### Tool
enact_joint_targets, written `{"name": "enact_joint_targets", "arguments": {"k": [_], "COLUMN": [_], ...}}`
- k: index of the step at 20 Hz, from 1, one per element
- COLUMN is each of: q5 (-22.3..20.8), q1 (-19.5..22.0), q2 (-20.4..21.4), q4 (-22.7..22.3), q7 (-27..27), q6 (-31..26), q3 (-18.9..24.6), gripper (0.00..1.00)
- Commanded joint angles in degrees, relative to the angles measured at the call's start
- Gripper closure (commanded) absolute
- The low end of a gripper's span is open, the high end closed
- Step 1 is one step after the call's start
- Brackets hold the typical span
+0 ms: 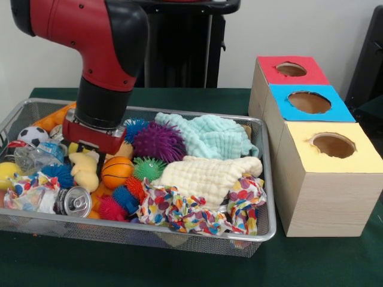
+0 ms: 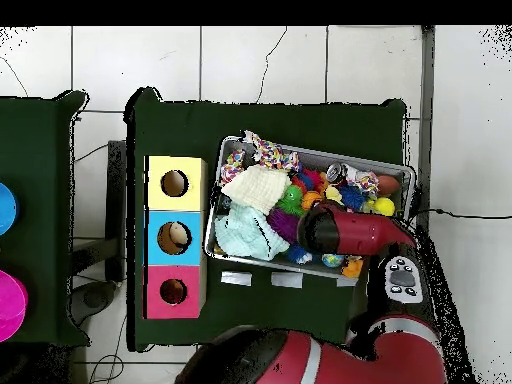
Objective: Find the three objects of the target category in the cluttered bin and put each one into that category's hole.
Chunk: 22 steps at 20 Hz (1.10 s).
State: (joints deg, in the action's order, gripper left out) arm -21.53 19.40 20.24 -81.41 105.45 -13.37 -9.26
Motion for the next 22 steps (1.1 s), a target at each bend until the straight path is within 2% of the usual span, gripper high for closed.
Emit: {"name": "enact_joint_targets", "arguments": {"k": [1, 7, 17, 20, 22], "q5": [-3.95, -2.18, 1.0, 2.47, 2.88], "q1": [-7.41, -12.23, -15.8, -16.94, -15.89], "q2": [1.67, 3.49, 3.44, 3.37, 5.27], "q4": [-9.85, -12.26, -15.24, -15.97, -17.28], "q7": [9.49, 10.48, 10.41, 10.9, 10.55], "q6": [11.72, 18.3, 26.02, 26.0, 19.31], "q3": [-1.21, -5.95, -11.03, -12.08, -9.82], "gripper": [1.0, 1.0, 1.0, 1.0, 1.0]}}
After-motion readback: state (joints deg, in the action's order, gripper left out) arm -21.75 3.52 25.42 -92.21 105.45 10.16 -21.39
